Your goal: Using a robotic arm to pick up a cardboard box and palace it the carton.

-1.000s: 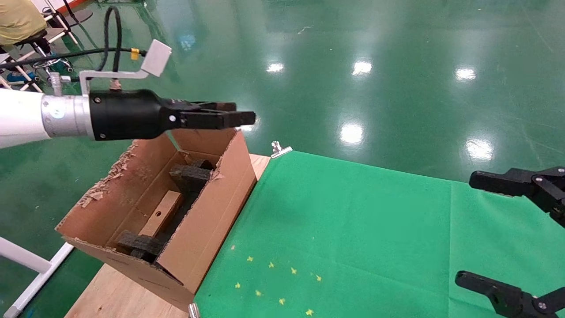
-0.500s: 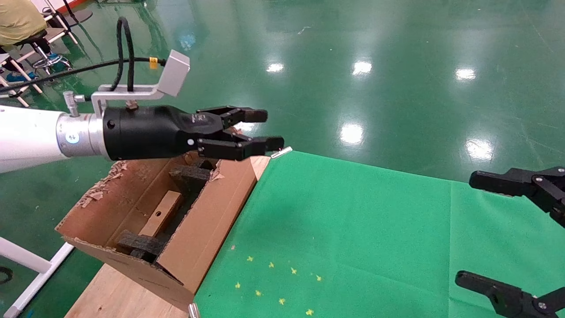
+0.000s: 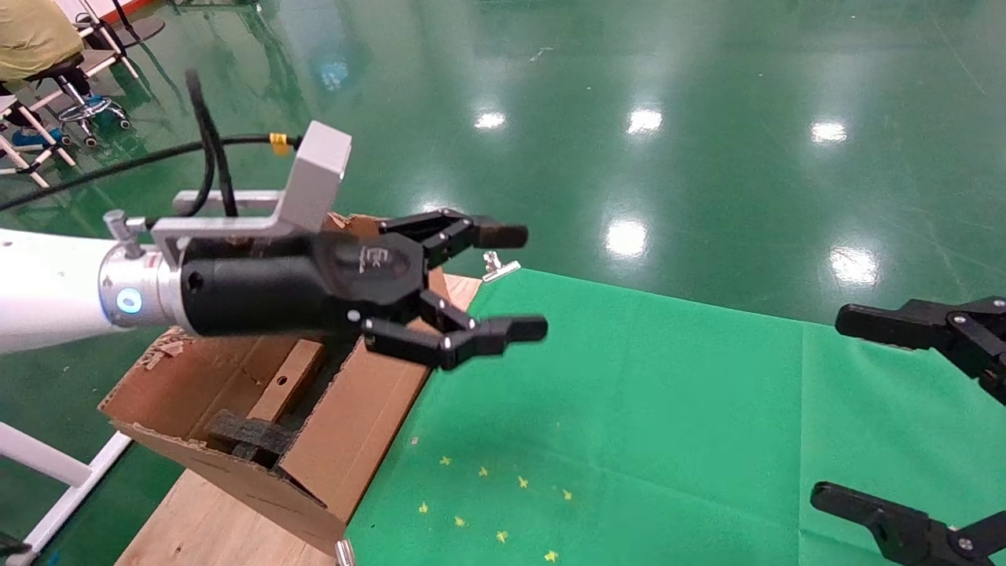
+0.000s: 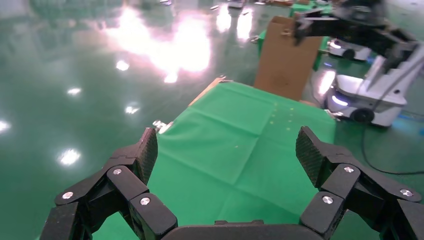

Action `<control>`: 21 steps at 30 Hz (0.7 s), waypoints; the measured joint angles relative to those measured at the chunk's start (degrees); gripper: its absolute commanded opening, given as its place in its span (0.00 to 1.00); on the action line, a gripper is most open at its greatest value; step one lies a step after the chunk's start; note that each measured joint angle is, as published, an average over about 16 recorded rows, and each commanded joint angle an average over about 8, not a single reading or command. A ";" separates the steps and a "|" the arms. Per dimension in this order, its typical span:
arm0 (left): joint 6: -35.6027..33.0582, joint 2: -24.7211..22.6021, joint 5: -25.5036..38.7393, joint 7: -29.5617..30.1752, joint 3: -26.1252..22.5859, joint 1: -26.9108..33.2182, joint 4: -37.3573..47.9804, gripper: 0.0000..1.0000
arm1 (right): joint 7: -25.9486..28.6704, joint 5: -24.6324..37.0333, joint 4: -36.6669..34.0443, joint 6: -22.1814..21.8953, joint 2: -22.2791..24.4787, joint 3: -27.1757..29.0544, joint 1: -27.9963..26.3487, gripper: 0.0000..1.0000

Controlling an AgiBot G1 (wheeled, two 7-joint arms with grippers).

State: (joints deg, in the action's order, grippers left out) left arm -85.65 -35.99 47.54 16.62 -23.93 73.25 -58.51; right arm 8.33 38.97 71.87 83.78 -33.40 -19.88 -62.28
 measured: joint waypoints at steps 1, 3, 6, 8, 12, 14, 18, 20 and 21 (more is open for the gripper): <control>0.00 0.07 -0.39 -0.40 0.54 -0.80 -1.03 1.00 | 0.00 0.00 0.00 0.00 0.00 0.00 0.00 1.00; -0.01 0.20 -1.17 -1.21 1.63 -2.41 -3.10 1.00 | 0.00 0.00 0.00 0.00 0.00 0.00 0.00 1.00; -0.02 0.40 -2.34 -2.42 3.25 -4.81 -6.20 1.00 | 0.00 0.00 0.00 0.00 0.00 0.00 0.00 1.00; -0.03 0.53 -3.08 -3.19 4.29 -6.35 -8.18 1.00 | 0.00 0.00 0.00 0.00 0.00 0.00 0.00 1.00; -0.04 0.75 -4.44 -4.55 6.18 -9.14 -11.80 1.00 | 0.00 -0.01 0.00 -0.01 0.00 0.00 0.00 1.00; -0.05 0.85 -5.01 -5.09 6.96 -10.31 -13.30 1.00 | 0.00 -0.01 -0.01 -0.01 0.00 0.00 0.00 1.00; -0.06 0.99 -5.86 -5.85 8.09 -11.97 -15.42 1.00 | -0.01 -0.01 -0.01 -0.01 0.01 0.00 0.01 1.00; -0.06 1.03 -6.12 -6.07 8.42 -12.46 -16.04 1.00 | -0.01 -0.02 -0.01 -0.02 0.01 0.00 0.01 1.00; -0.06 1.05 -6.21 -6.14 8.53 -12.62 -16.25 1.00 | -0.01 -0.02 -0.01 -0.02 0.01 0.00 0.01 1.00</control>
State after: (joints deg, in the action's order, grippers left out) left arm -85.71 -34.94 41.33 10.48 -15.39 60.63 -74.76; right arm 8.32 38.95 71.85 83.76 -33.39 -19.88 -62.27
